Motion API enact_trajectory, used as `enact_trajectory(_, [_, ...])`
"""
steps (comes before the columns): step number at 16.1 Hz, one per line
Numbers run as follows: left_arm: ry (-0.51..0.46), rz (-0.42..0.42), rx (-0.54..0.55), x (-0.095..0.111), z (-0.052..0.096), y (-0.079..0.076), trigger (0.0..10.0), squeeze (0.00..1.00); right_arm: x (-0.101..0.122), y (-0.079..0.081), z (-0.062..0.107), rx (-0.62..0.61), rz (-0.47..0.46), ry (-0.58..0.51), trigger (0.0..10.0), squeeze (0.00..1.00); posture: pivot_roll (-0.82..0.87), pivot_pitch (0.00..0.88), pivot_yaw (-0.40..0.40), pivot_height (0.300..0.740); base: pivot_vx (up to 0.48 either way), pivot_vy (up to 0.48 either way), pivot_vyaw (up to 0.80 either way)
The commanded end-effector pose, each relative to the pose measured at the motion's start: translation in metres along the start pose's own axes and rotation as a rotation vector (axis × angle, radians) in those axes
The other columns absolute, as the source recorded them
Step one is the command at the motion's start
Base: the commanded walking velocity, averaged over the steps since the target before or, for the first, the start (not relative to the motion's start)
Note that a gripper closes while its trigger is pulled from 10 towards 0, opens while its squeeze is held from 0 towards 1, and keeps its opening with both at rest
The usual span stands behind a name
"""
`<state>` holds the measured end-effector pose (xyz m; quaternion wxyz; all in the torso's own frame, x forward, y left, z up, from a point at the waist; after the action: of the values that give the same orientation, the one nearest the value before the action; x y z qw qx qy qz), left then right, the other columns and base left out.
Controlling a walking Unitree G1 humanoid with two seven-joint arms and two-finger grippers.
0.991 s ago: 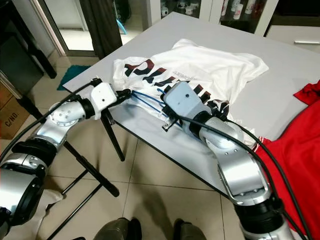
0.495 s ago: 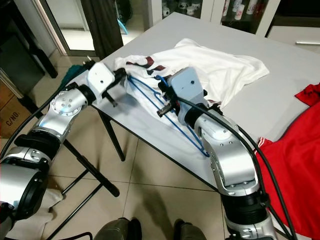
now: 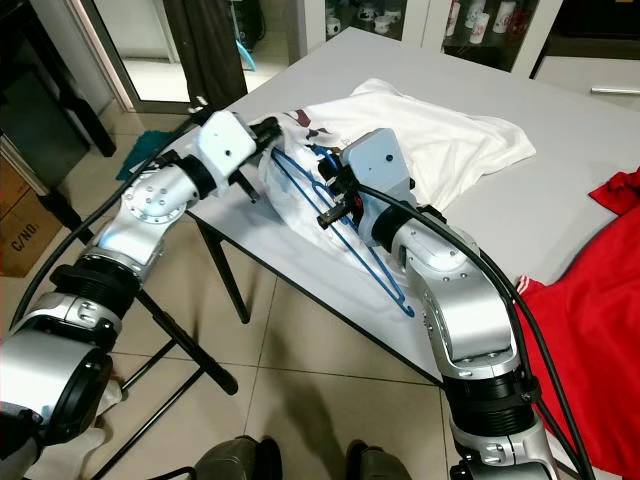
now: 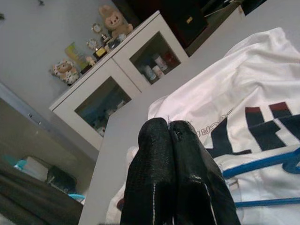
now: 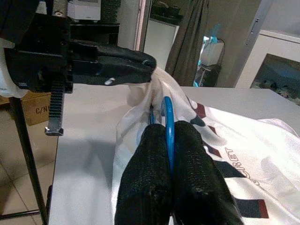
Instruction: Hang hanger
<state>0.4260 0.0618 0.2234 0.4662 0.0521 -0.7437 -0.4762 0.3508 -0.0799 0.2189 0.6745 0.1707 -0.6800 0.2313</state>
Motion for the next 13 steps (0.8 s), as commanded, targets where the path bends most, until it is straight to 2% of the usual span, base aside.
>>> enact_trajectory(1, [-0.03, -0.022, -0.029, 0.01, -0.003, -0.004, 10.0, 0.0, 0.002, 0.002, -0.005, 0.016, -0.014, -0.002, 10.0, 0.0, -0.1, 0.032, 0.062, 0.74, 0.0, 0.0, 0.0])
enact_trajectory(2, [-0.036, -0.021, -0.036, 0.012, -0.003, -0.006, 10.0, 0.0, 0.002, 0.002, -0.006, 0.016, -0.017, -0.005, 10.0, 0.0, -0.1, 0.03, 0.06, 0.74, 0.0, 0.0, 0.0])
enact_trajectory(5, [-0.093, -0.037, -0.119, 0.023, -0.002, -0.027, 10.0, 0.0, 0.011, 0.008, -0.013, 0.035, -0.055, -0.043, 10.0, 0.0, -0.1, 0.028, 0.058, 0.74, 0.0, 0.0, 0.0])
enact_trajectory(7, [-0.132, -0.026, -0.147, 0.03, 0.0, -0.033, 10.0, 0.0, 0.018, 0.006, -0.017, 0.024, -0.077, -0.074, 10.0, 0.0, -0.09, 0.027, 0.055, 0.74, 0.0, 0.0, 0.0])
enact_trajectory(11, [-0.161, -0.047, -0.16, 0.04, 0.001, -0.04, 10.0, 0.0, 0.033, 0.003, -0.024, 0.012, -0.136, -0.139, 10.0, 0.0, -0.08, 0.017, 0.048, 0.74, 0.0, 0.0, 0.0])
enact_trajectory(13, [-0.18, -0.06, -0.147, 0.046, 0.002, -0.036, 10.0, 0.0, 0.037, 0.0, -0.025, 0.003, -0.149, -0.156, 10.0, 0.0, -0.08, 0.014, 0.045, 0.74, 0.0, 0.0, 0.0])
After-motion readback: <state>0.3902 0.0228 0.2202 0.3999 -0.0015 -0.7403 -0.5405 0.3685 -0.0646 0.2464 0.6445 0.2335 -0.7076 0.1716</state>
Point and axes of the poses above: a point about 5 cm out from each wrist's last joint towards the gripper, its own z axis pointing back from the gripper into the wrist, its own x axis along the axis of the wrist's last joint, y = z × x, the point moved 6 cm from there along -z, pointing out of the wrist towards the gripper, and after that the axes turned 9 degrees about -z, right-handed, at the moved point
